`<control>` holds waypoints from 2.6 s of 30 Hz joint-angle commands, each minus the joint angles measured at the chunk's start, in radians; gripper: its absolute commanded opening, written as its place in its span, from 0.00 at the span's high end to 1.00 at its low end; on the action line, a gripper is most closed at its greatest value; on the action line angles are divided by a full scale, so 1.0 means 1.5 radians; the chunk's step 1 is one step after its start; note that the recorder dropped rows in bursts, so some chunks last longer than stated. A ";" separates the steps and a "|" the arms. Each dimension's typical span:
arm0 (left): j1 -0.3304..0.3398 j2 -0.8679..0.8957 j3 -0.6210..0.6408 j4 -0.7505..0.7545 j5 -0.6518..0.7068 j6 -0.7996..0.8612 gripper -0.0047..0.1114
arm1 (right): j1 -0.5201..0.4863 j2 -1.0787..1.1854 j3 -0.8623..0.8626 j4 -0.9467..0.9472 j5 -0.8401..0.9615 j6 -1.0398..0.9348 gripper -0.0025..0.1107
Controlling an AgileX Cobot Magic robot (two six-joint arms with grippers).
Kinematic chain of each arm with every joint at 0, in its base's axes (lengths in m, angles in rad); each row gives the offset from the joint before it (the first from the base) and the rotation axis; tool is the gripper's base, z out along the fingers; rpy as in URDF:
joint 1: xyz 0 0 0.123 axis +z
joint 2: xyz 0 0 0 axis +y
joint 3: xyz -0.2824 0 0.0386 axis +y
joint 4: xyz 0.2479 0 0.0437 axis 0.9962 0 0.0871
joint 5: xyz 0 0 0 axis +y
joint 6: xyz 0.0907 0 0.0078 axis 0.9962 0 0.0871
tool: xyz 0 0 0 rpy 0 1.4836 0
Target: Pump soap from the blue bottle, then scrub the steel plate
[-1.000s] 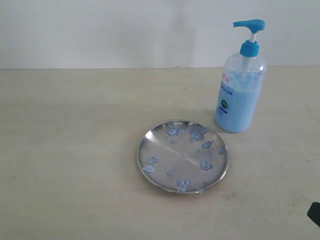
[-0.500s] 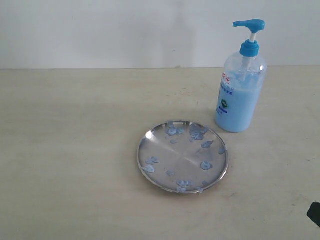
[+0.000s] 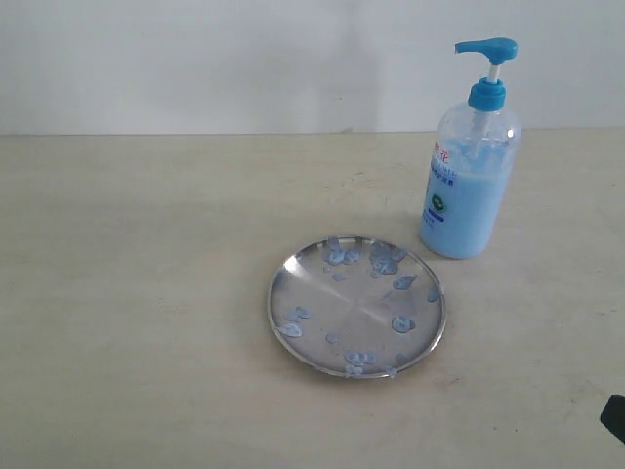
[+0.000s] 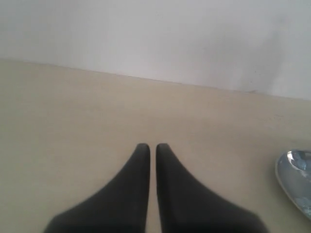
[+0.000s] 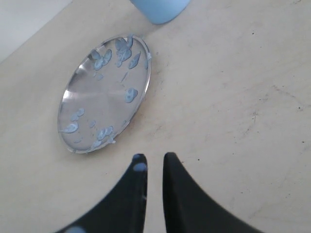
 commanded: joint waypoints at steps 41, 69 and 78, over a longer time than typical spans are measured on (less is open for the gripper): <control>0.009 -0.002 0.002 0.561 -0.073 -0.379 0.92 | 0.079 -0.195 -0.001 -0.011 -0.425 -0.252 0.97; 0.009 -0.002 0.002 0.561 -0.080 -0.379 0.92 | 0.124 -0.195 -0.001 -0.554 -0.049 0.139 0.97; 0.009 -0.002 0.002 0.561 -0.080 -0.379 0.92 | 0.113 -0.195 -0.001 -0.554 -0.044 0.167 0.97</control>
